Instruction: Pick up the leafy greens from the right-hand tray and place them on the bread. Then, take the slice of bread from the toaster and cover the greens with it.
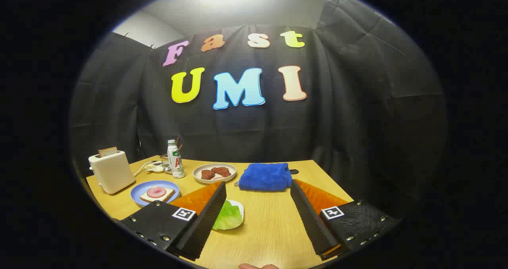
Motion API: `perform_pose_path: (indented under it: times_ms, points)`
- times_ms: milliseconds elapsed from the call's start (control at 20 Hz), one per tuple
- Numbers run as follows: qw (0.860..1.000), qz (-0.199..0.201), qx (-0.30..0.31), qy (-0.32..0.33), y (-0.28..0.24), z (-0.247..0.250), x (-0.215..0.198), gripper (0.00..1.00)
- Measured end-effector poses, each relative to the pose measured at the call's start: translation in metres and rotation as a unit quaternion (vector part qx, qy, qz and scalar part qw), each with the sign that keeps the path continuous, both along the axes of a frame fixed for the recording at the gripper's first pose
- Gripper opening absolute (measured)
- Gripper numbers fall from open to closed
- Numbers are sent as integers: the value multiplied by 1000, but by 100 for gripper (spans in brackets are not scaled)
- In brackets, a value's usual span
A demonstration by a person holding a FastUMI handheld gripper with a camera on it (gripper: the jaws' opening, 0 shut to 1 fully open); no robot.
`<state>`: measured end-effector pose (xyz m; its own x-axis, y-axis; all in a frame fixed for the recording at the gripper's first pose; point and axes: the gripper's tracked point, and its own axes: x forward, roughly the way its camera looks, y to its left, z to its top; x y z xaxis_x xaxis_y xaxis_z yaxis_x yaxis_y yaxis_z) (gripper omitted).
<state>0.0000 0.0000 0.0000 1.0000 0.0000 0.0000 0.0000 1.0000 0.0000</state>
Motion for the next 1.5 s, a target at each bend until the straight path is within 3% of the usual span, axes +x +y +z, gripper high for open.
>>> perform_pose_path:
  times_ms: [1050, 1500]
  points:
    - [1000, 3, -20, 13, 9, -11, 3, 99]
    - [995, 20, -45, 87, 27, -43, 9, 99]
